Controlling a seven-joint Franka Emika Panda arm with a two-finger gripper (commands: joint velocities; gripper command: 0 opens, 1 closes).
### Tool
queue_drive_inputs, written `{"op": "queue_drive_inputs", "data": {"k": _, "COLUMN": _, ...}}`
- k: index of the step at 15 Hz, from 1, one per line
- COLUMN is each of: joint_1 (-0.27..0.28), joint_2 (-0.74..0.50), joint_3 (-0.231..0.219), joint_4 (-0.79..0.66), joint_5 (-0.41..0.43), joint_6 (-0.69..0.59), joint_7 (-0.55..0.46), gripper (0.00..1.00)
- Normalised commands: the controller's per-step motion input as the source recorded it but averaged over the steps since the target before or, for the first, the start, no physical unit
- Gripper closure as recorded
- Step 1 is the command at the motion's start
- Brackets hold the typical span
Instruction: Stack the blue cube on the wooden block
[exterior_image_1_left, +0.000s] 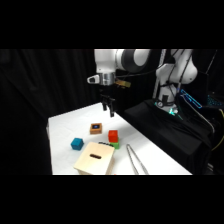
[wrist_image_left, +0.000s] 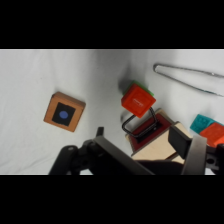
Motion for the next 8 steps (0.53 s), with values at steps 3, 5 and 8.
{"op": "queue_drive_inputs", "data": {"k": 3, "joint_1": -0.006, "joint_2": 0.15, "joint_3": 0.031, "joint_4": 0.15, "joint_5": 0.006, "joint_6": 0.01, "joint_7": 0.06, "gripper": 0.0}}
{"op": "queue_drive_inputs", "data": {"k": 5, "joint_1": 0.005, "joint_2": 0.36, "joint_3": 0.045, "joint_4": 0.37, "joint_5": -0.058, "joint_6": 0.05, "joint_7": 0.26, "gripper": 0.0}}
{"op": "queue_drive_inputs", "data": {"k": 8, "joint_1": 0.013, "joint_2": 0.51, "joint_3": 0.026, "joint_4": 0.56, "joint_5": -0.152, "joint_6": 0.06, "joint_7": 0.38, "gripper": 0.0}}
